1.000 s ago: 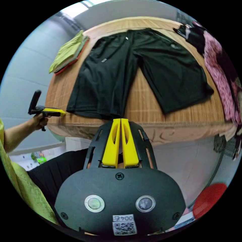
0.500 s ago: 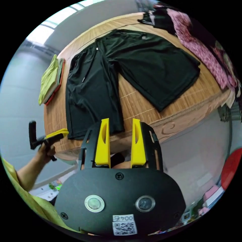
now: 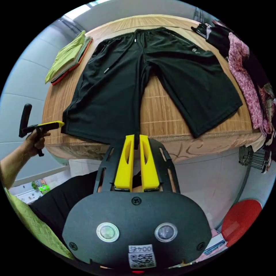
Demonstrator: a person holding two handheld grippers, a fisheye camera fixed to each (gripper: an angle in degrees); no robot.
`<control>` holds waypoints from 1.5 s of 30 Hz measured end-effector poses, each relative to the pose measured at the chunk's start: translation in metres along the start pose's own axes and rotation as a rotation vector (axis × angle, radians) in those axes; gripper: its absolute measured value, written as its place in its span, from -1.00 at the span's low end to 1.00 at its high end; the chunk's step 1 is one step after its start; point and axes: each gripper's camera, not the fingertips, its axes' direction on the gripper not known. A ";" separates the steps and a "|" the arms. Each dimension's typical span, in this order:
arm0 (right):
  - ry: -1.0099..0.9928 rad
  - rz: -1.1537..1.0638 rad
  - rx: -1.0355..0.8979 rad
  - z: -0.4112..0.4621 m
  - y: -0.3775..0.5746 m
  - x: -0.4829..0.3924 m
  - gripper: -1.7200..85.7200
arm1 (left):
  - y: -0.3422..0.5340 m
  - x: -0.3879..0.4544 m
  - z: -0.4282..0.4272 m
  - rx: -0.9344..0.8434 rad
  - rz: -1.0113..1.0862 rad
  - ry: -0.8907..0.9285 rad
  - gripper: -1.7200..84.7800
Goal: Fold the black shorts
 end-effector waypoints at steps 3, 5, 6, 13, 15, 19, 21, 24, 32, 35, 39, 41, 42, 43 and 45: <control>0.130 -0.092 0.046 -0.015 -0.006 -0.005 -0.84 | -0.002 0.003 -0.032 0.112 0.043 -0.023 -0.95; 0.230 -0.144 0.049 -0.007 -0.012 -0.008 -0.84 | -0.010 0.010 -0.040 0.159 0.093 -0.005 -0.95; 0.273 -0.152 0.023 0.003 -0.018 -0.009 -0.86 | -0.015 0.017 -0.041 0.156 0.130 0.005 -0.95; 0.199 -0.073 0.014 0.029 -0.021 0.000 -0.94 | 0.031 0.003 -0.013 -0.084 0.060 -0.089 -0.95; 0.129 -0.042 -0.064 0.024 -0.028 0.010 -0.91 | 0.045 -0.019 -0.029 -0.061 -0.053 -0.060 -0.95; -0.108 0.031 -0.041 0.008 -0.032 0.010 -0.74 | 0.051 -0.044 -0.062 0.043 -0.156 -0.001 -0.96; -0.215 0.058 -0.074 0.019 -0.034 0.002 -0.71 | 0.045 -0.046 -0.080 0.127 -0.165 0.053 -0.96; -0.157 0.109 -0.098 0.037 -0.038 -0.011 -0.81 | 0.025 -0.027 -0.098 0.238 -0.108 0.131 -0.95; 0.005 -0.054 -0.152 0.027 -0.024 -0.016 -0.98 | -0.051 0.063 -0.070 0.066 0.219 -0.173 -0.95; 0.034 -0.038 -0.245 0.041 -0.022 -0.007 -0.98 | -0.057 0.074 -0.066 0.063 0.272 -0.226 -0.96; 0.141 -0.010 -0.077 0.015 -0.027 -0.019 -0.97 | -0.069 0.085 -0.083 0.062 0.302 -0.195 -0.95; 0.194 -0.043 0.037 0.008 -0.029 -0.035 -0.97 | -0.072 0.092 -0.089 0.078 0.336 -0.190 -0.95; 0.218 -0.092 0.036 0.019 -0.033 -0.047 -0.96 | -0.074 0.097 -0.093 0.094 0.346 -0.189 -0.95; 0.220 -0.142 -0.029 0.041 -0.037 -0.056 -0.96 | -0.075 0.099 -0.095 0.103 0.353 -0.191 -0.95; 0.224 -0.174 -0.090 0.071 -0.038 -0.066 -0.96 | -0.080 0.112 -0.104 0.134 0.379 -0.199 -0.95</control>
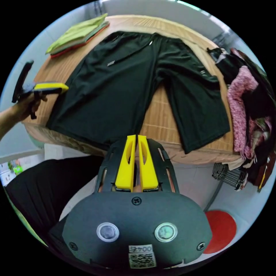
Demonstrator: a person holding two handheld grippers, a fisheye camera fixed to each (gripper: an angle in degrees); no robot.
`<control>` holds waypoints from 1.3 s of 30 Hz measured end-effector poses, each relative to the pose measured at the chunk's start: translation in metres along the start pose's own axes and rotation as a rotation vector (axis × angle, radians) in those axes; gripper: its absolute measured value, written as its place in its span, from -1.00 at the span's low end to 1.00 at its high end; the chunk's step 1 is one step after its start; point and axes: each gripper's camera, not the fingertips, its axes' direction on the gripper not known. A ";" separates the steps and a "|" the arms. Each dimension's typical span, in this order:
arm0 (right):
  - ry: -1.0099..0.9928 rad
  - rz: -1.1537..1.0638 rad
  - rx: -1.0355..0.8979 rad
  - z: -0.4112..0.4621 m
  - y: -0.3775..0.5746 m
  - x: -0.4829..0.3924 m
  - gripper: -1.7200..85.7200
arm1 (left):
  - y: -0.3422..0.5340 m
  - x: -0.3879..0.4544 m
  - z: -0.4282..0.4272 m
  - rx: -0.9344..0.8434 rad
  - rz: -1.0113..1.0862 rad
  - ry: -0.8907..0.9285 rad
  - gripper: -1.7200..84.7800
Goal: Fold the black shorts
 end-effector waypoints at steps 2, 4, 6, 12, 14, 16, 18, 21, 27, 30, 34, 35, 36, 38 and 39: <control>0.026 0.021 0.069 0.002 0.004 -0.007 -0.96 | -0.011 0.004 -0.007 0.004 -0.014 0.002 -0.96; -0.004 0.054 0.086 0.006 0.009 -0.005 -0.95 | -0.023 0.005 -0.014 -0.005 -0.017 0.024 -0.96; -0.069 0.087 0.085 0.008 0.010 0.005 -0.95 | -0.044 0.005 -0.025 -0.032 -0.020 0.060 -0.96; -0.137 0.285 0.150 -0.018 0.016 0.099 -0.85 | -0.133 0.021 -0.097 0.022 -0.018 -0.073 -0.95; -0.144 0.361 0.175 -0.018 0.021 0.154 -0.79 | -0.178 0.028 -0.115 0.067 0.014 -0.082 -0.93; -0.154 0.447 0.206 -0.008 0.024 0.233 -0.73 | -0.236 0.038 -0.125 0.107 0.054 -0.097 -0.90; -0.178 0.452 0.207 0.004 0.021 0.284 -0.68 | -0.325 0.053 -0.126 0.130 0.116 -0.080 -0.86; -0.214 0.379 0.171 0.028 0.008 0.345 -0.65 | -0.447 0.073 -0.113 0.121 0.192 -0.116 -0.78; -0.346 0.253 0.211 0.069 -0.009 0.403 -0.62 | -0.655 0.110 -0.070 -0.045 0.382 -0.287 -0.68; -0.408 0.154 0.179 0.093 -0.015 0.404 -0.62 | -0.729 0.128 -0.057 -0.087 0.470 -0.357 -0.68; -0.449 0.135 0.222 0.108 -0.013 0.415 -0.65 | -0.791 0.148 -0.040 -0.170 0.610 -0.367 -0.69; -0.450 0.126 0.224 0.110 -0.013 0.416 -0.66 | -0.806 0.154 -0.033 -0.224 0.671 -0.352 -0.71; -0.451 0.107 0.218 0.112 -0.013 0.419 -0.66 | -0.817 0.161 -0.026 -0.273 0.729 -0.350 -0.72; -0.507 0.101 0.203 0.117 -0.015 0.426 -0.67 | -0.834 0.166 -0.024 -0.298 0.764 -0.362 -0.73; -0.570 0.120 0.204 0.122 -0.015 0.433 -0.68 | -0.845 0.168 -0.026 -0.303 0.776 -0.365 -0.73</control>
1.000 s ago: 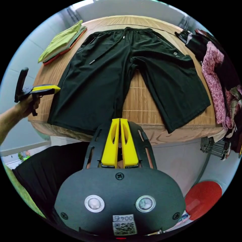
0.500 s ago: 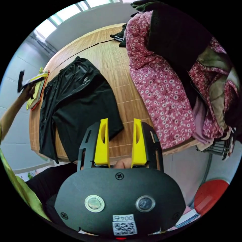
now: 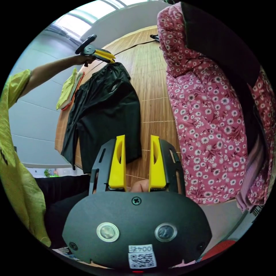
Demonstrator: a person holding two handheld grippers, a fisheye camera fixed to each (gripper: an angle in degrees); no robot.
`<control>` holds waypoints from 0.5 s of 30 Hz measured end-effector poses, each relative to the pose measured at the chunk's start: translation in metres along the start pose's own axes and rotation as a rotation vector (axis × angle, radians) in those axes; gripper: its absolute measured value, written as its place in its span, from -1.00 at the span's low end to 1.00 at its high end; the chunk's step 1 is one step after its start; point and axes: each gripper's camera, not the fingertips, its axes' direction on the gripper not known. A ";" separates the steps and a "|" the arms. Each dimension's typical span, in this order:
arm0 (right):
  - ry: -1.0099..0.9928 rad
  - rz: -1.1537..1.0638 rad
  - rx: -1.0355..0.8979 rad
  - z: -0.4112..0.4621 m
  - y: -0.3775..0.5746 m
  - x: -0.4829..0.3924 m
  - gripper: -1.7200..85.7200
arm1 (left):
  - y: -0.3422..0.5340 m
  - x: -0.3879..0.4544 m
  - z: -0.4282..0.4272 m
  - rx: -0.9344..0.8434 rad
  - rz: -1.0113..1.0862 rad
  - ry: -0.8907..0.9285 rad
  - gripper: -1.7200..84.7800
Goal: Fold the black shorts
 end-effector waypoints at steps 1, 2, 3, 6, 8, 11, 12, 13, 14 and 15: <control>-0.038 0.020 0.006 0.001 0.000 0.008 -0.68 | -0.003 -0.005 -0.003 0.001 0.004 0.009 -0.72; -0.050 0.026 0.007 0.002 0.000 0.011 -0.69 | -0.010 -0.014 -0.008 0.000 0.011 0.033 -0.71; -0.073 0.037 0.008 0.003 -0.001 0.016 -0.69 | -0.016 -0.024 -0.013 -0.006 0.018 0.058 -0.69; -0.112 0.043 0.002 0.006 -0.005 0.025 -0.68 | -0.029 -0.049 -0.019 -0.049 0.037 0.160 -0.60; -0.103 0.024 -0.016 0.008 -0.008 0.025 -0.69 | -0.036 -0.058 -0.021 -0.068 0.070 0.203 -0.56; -0.095 0.005 -0.042 0.012 -0.014 0.025 -0.70 | -0.047 -0.072 -0.014 -0.110 0.099 0.184 -0.55; -0.087 -0.003 -0.054 0.014 -0.016 0.025 -0.71 | -0.051 -0.079 -0.009 -0.119 0.089 0.192 -0.55; -0.073 -0.012 -0.060 0.015 -0.018 0.025 -0.73 | -0.053 -0.083 -0.006 -0.125 0.084 0.196 -0.56; -0.077 -0.016 -0.073 0.017 -0.019 0.026 -0.75 | -0.056 -0.088 -0.001 -0.140 0.088 0.193 -0.57; -0.096 -0.022 -0.104 0.022 -0.020 0.027 -0.78 | -0.058 -0.092 0.004 -0.151 0.095 0.181 -0.59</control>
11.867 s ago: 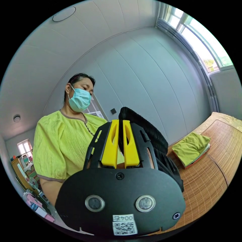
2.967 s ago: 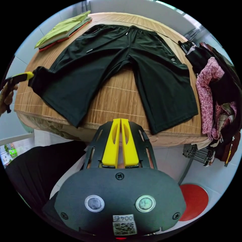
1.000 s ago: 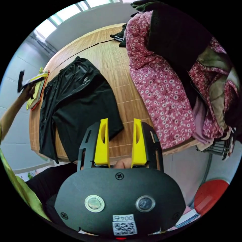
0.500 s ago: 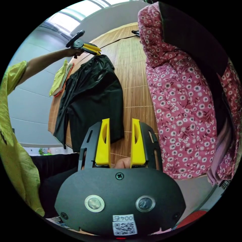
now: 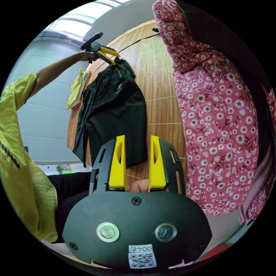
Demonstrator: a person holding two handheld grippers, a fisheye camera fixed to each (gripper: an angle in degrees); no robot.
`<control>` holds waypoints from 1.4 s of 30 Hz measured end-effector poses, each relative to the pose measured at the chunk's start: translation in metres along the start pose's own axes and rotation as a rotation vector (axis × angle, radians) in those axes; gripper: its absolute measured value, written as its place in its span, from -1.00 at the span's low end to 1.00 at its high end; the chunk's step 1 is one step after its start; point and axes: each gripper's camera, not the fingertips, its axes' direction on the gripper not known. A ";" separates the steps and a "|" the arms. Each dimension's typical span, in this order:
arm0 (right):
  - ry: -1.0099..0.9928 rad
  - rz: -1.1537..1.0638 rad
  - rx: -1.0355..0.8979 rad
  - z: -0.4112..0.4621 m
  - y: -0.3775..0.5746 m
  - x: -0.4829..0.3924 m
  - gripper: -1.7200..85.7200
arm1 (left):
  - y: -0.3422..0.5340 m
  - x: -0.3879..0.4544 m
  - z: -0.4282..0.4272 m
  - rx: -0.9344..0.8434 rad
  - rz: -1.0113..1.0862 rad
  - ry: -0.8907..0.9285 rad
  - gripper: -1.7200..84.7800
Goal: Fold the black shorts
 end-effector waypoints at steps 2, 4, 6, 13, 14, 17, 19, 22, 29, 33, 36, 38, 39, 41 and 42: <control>0.001 -0.010 -0.027 0.005 -0.002 0.000 -0.83 | 0.002 -0.009 0.000 0.001 0.008 -0.015 -0.62; 0.008 -0.033 -0.060 0.012 -0.003 -0.003 -0.90 | 0.007 -0.021 -0.001 0.016 -0.004 0.019 -0.65; 0.000 -0.023 -0.050 0.012 -0.002 -0.002 -0.93 | 0.016 -0.031 0.000 0.013 -0.022 0.053 -0.70; 0.047 0.039 0.101 -0.018 0.015 -0.033 -0.97 | 0.069 -0.039 0.000 0.137 -0.102 0.024 -0.84; 0.054 0.031 0.114 -0.022 0.016 -0.040 -0.97 | 0.083 -0.039 -0.001 0.165 -0.121 0.024 -0.86; 0.073 -0.032 0.146 -0.038 0.020 -0.087 -0.97 | 0.123 -0.034 -0.003 0.243 -0.152 0.012 -0.90; 0.060 -0.099 0.158 -0.047 0.023 -0.132 -0.98 | 0.150 -0.031 -0.004 0.282 -0.176 0.021 -0.91; 0.029 -0.183 0.154 -0.051 0.025 -0.192 -0.98 | 0.207 -0.021 -0.005 0.376 -0.223 0.020 -0.93; -0.122 -0.317 0.126 -0.027 0.029 -0.326 -0.97 | 0.365 0.015 0.021 0.532 -0.315 0.005 -0.93; -0.178 -0.377 0.061 0.031 0.026 -0.406 -0.97 | 0.453 0.029 0.070 0.583 -0.399 0.045 -0.92; -0.119 -0.375 0.055 0.094 0.020 -0.451 -0.96 | 0.501 0.035 0.122 0.590 -0.487 0.081 -0.89; -0.112 -0.339 0.032 0.141 0.014 -0.469 -0.95 | 0.521 0.039 0.158 0.564 -0.535 0.106 -0.87; -0.124 -0.314 0.008 0.175 0.010 -0.477 -0.94 | 0.532 0.042 0.182 0.535 -0.556 0.124 -0.84; -0.132 -0.263 -0.040 0.225 0.006 -0.485 -0.92 | 0.549 0.048 0.214 0.540 -0.577 0.172 -0.81; -0.139 -0.239 -0.077 0.255 0.004 -0.487 -0.90 | 0.561 0.050 0.232 0.567 -0.599 0.218 -0.78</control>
